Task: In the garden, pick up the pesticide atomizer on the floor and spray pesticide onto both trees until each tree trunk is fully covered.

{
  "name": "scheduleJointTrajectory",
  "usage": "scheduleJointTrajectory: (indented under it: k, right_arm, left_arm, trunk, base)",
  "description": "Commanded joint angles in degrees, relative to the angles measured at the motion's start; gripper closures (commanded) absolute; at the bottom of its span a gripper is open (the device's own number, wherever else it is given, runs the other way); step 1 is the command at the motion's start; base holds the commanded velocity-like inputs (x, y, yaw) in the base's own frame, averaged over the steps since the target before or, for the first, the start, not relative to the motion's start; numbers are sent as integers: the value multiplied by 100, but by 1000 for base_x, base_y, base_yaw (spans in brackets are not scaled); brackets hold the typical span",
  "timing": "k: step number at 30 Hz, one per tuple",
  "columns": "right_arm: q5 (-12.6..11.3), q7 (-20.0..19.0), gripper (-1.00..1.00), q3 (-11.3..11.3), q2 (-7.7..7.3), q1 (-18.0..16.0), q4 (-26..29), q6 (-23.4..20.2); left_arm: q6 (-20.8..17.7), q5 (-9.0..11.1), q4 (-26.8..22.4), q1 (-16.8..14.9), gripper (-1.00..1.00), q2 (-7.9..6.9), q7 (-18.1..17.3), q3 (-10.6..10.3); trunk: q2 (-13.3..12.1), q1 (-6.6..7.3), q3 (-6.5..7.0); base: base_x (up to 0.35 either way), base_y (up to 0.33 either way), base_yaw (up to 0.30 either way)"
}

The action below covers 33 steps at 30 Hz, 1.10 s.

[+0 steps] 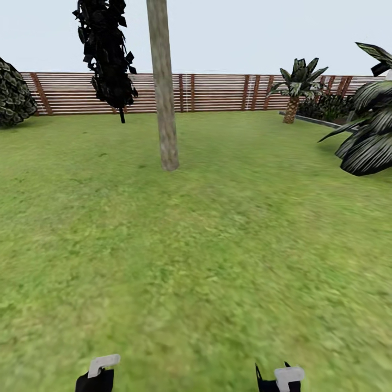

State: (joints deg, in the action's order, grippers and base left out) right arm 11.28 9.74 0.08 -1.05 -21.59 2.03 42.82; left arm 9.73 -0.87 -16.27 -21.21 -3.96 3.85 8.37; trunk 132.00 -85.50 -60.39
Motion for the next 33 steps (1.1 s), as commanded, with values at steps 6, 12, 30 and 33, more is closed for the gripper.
scheduleJointTrajectory:
  k: [6,12,30,33]
  right_arm:
    - [67,54,-100,-4,0,-3,-17,7]
    - [59,54,-100,-8,-4,-3,-9,7]
    - [58,54,-100,-7,-3,-3,-18,7]
    - [58,54,-100,-5,-1,-3,-18,7]
  left_arm:
    - [20,-10,9,-4,100,1,11,7]
    - [28,-10,10,-2,100,1,11,7]
    - [32,-10,10,-3,100,1,13,7]
    - [37,-10,10,-2,100,1,15,7]
  trunk:
    - [1,-2,49]
    - [1,-2,89]
    - [1,-2,167]
    - [1,-2,189]
  base:
    - [335,82,0]
    - [335,82,0]
    - [335,82,1]
    - [335,82,105]
